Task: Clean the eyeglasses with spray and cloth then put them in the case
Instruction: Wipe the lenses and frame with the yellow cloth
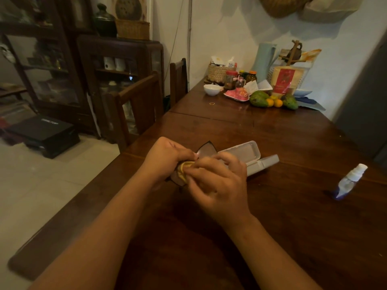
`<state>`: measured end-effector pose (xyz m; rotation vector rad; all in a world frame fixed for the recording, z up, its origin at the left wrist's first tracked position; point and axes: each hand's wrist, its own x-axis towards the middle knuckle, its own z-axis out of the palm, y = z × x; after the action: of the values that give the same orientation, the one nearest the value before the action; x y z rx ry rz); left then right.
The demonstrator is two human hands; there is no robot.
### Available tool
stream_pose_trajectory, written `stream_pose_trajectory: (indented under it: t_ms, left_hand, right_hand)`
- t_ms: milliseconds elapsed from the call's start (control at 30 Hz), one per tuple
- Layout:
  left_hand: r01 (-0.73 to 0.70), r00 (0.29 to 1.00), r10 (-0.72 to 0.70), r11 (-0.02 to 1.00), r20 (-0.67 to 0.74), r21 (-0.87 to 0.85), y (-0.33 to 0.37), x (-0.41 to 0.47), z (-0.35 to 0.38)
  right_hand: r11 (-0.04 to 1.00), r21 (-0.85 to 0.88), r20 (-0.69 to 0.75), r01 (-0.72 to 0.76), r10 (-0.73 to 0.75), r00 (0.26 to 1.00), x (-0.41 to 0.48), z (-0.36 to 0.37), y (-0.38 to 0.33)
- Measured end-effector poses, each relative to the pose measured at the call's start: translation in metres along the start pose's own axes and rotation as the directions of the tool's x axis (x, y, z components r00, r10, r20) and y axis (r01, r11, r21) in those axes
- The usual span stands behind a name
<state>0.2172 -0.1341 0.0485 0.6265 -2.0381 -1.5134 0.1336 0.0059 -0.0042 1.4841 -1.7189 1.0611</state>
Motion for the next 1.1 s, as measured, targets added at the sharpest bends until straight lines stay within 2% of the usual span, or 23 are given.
stream_pose_trajectory:
  t_ms: [100, 267, 400, 500, 633, 700, 833, 933, 1033, 1100]
  left_hand:
    - [0.021, 1.000, -0.022, 1.000, -0.021, -0.011, 0.001, -0.001, -0.001]
    - [0.065, 0.998, -0.065, 0.997, -0.011, -0.032, 0.002, -0.002, 0.000]
    - [0.050, 0.999, -0.050, 0.998, -0.001, -0.026, 0.005, -0.005, 0.002]
    - [0.050, 0.999, -0.050, 0.998, 0.010, -0.037, 0.005, -0.006, 0.000]
    - [0.046, 0.999, -0.046, 0.999, -0.010, 0.011, 0.006, -0.003, 0.000]
    - [0.046, 0.999, -0.046, 0.999, -0.007, 0.021, 0.005, -0.002, 0.001]
    - [0.052, 0.999, -0.052, 0.999, 0.016, -0.002, 0.004, -0.005, -0.001]
    - [0.040, 0.999, -0.040, 0.999, 0.012, 0.033, 0.003, -0.003, -0.002]
    - [0.035, 0.999, -0.036, 0.996, 0.018, 0.082, 0.001, 0.001, -0.003]
    - [0.044, 0.999, -0.047, 0.986, 0.016, 0.159, -0.002, 0.003, -0.004]
  right_hand:
    - [0.995, -0.034, 0.062, 0.098, -0.095, 0.993, -0.003, -0.003, 0.004]
    - [0.996, -0.084, 0.078, 0.020, -0.013, 0.997, -0.001, -0.007, 0.005]
    - [0.987, -0.016, 0.231, 0.161, -0.153, 0.961, -0.004, 0.001, -0.007]
    - [0.970, -0.031, 0.253, 0.240, -0.225, 0.941, -0.004, 0.000, -0.003]
    - [0.987, -0.083, 0.171, 0.139, -0.123, 0.978, -0.003, -0.008, 0.010]
    - [0.991, -0.089, 0.175, 0.103, -0.086, 0.981, -0.003, -0.007, 0.008]
    - [0.984, -0.052, 0.272, 0.170, -0.150, 0.951, -0.004, 0.000, -0.003]
    - [0.977, -0.028, 0.279, 0.211, -0.195, 0.940, -0.003, -0.005, 0.005]
    - [0.990, -0.005, 0.236, 0.142, -0.137, 0.962, -0.003, -0.008, 0.015]
    - [0.995, 0.072, 0.256, 0.072, -0.089, 0.962, -0.005, -0.006, 0.016]
